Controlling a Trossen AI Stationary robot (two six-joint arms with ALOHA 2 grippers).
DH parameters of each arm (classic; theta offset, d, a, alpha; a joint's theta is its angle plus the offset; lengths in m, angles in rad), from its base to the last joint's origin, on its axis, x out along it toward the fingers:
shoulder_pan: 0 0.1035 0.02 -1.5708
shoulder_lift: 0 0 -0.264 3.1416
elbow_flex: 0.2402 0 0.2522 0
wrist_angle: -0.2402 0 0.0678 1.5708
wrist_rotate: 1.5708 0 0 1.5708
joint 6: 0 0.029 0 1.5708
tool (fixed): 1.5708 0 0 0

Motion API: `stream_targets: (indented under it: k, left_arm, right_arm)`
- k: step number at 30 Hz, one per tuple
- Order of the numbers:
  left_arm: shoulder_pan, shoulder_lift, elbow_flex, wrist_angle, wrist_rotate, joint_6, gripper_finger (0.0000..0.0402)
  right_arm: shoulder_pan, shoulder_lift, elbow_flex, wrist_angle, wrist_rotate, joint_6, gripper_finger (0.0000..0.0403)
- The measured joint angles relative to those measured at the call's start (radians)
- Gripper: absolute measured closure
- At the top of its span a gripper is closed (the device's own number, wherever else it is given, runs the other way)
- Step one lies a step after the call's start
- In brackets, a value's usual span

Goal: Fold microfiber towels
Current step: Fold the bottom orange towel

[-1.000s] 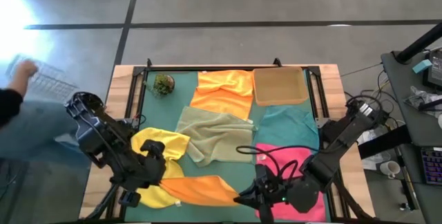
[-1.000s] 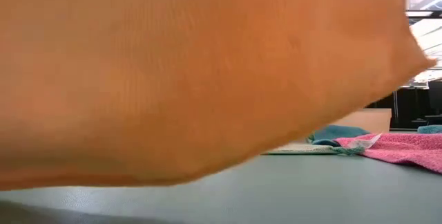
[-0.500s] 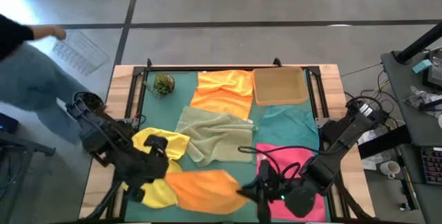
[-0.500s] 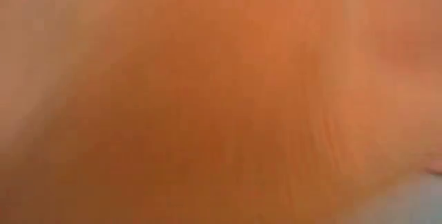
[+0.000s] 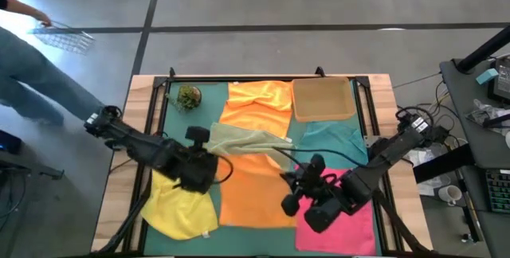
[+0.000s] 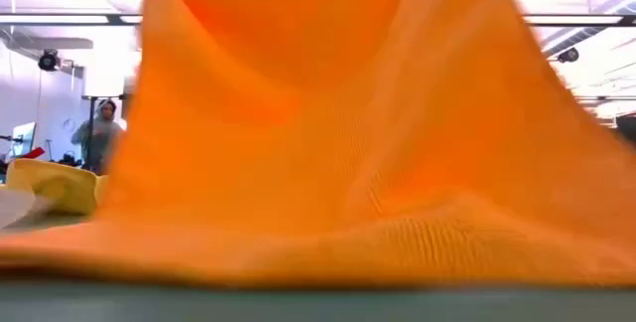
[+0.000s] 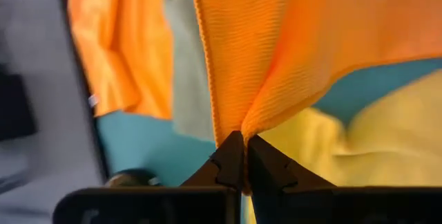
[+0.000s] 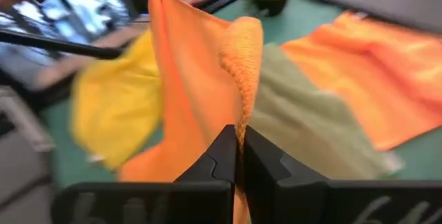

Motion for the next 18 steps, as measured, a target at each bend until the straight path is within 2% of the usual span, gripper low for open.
stream_targets:
  k: [3,7,14,18]
  left_arm:
    - [0.063,0.000,-0.046,0.007,-0.050,0.036,0.0402]
    - [0.123,-0.002,-0.083,0.054,-0.059,0.090,0.0402]
    - [0.126,-0.002,-0.140,0.157,-0.042,0.165,0.0402]
    - [0.125,-0.002,-0.186,0.241,0.019,0.181,0.0402]
  right_arm:
    - [-0.037,0.000,-0.041,-0.017,0.002,-0.046,0.0394]
    - [-0.077,-0.001,-0.104,-0.018,0.002,-0.108,0.0394]
    - [-0.093,-0.003,-0.226,-0.019,-0.017,-0.145,0.0394]
    - [-0.093,-0.003,-0.280,-0.011,-0.017,-0.147,0.0394]
